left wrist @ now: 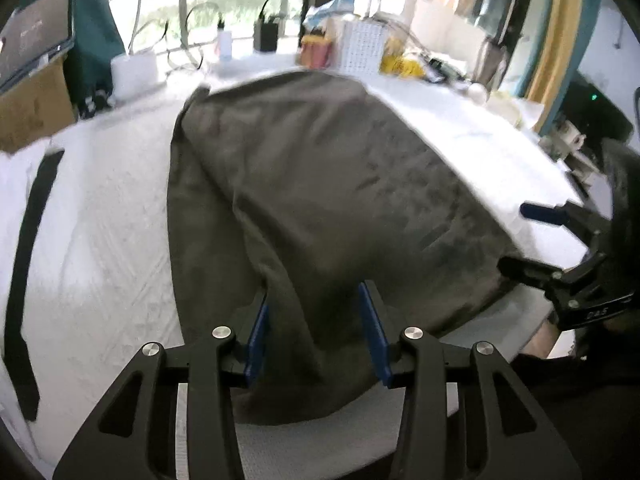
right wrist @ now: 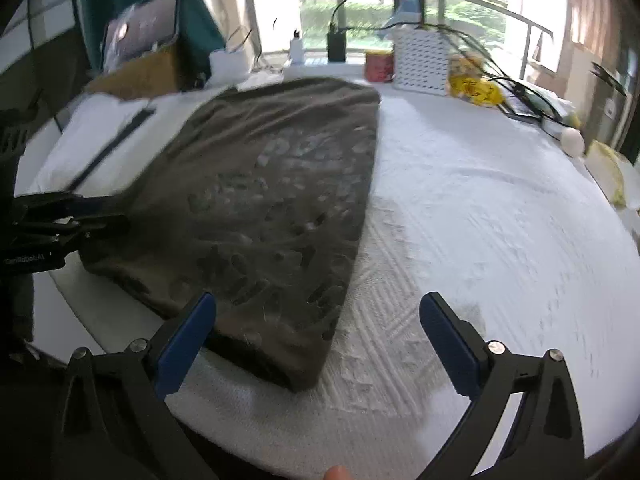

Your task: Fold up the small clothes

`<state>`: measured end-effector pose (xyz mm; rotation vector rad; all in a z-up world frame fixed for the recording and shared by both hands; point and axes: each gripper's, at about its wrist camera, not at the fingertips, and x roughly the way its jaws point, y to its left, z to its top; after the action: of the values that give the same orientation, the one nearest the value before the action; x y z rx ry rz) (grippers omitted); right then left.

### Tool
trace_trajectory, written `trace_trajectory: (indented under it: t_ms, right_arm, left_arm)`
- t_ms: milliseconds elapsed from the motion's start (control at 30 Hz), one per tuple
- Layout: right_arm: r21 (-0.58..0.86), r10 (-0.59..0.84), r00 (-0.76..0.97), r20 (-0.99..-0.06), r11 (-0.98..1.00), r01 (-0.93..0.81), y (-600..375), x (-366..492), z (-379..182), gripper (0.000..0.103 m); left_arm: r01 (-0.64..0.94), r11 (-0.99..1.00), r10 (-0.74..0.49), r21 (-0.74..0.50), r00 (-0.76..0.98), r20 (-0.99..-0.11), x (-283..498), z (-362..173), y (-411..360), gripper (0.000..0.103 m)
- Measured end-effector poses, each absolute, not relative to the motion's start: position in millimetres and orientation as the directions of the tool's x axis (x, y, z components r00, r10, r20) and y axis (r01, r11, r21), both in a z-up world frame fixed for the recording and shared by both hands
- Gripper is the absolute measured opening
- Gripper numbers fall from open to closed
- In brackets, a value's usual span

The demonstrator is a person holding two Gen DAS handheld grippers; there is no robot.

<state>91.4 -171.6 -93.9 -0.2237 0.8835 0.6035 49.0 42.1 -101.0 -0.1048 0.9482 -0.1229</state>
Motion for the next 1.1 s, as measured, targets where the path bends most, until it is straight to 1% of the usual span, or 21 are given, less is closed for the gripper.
trace_trajectory:
  t_ms: [100, 167, 333, 600, 633, 667, 700, 733, 767, 867, 1100]
  right_arm:
    - [0.052, 0.388, 0.463, -0.797, 0.808, -0.587, -166, 98, -100, 0.101]
    - [0.028, 0.378, 0.45, -0.809, 0.789, -0.613, -162, 100, -102, 0.101]
    - [0.049, 0.418, 0.453, -0.787, 0.775, -0.63, -160, 114, -90, 0.101]
    - [0.057, 0.42, 0.458, -0.784, 0.783, -0.62, -152, 157, -85, 0.101]
    - [0.059, 0.42, 0.457, -0.784, 0.784, -0.618, -151, 162, -85, 0.101]
    - [0.061, 0.42, 0.456, -0.784, 0.785, -0.617, -151, 167, -85, 0.101]
    - [0.064, 0.42, 0.455, -0.785, 0.786, -0.615, -150, 172, -86, 0.101]
    - [0.067, 0.421, 0.454, -0.786, 0.787, -0.613, -150, 177, -86, 0.101]
    - [0.069, 0.421, 0.453, -0.786, 0.787, -0.613, -149, 181, -86, 0.101]
    - [0.072, 0.422, 0.45, -0.787, 0.787, -0.612, -146, 195, -86, 0.101]
    - [0.074, 0.426, 0.443, -0.789, 0.782, -0.619, -135, 225, -90, 0.101]
  left_arm:
    - [0.051, 0.989, -0.143, -0.137, 0.55, -0.823, 51, -105, 46, 0.046]
    - [0.044, 0.989, -0.143, -0.143, 0.552, -0.821, 52, -103, 51, 0.047]
    - [-0.017, 0.987, -0.122, -0.163, 0.59, -0.798, 66, -89, 73, 0.048]
    - [-0.063, 0.983, -0.1, -0.172, 0.605, -0.79, 109, -84, 104, 0.048]
    - [-0.067, 0.982, -0.099, -0.174, 0.605, -0.79, 113, -84, 106, 0.05]
    - [-0.074, 0.981, -0.101, -0.181, 0.602, -0.792, 120, -84, 111, 0.063]
    - [-0.082, 0.978, -0.104, -0.19, 0.602, -0.792, 126, -85, 115, 0.07]
    - [-0.09, 0.976, -0.105, -0.199, 0.605, -0.789, 131, -85, 120, 0.082]
    - [-0.102, 0.973, -0.104, -0.208, 0.61, -0.786, 137, -85, 125, 0.083]
    - [-0.136, 0.961, -0.11, -0.242, 0.613, -0.783, 157, -89, 140, 0.084]
    - [-0.136, 0.955, -0.131, -0.263, 0.602, -0.787, 198, -103, 153, 0.084]
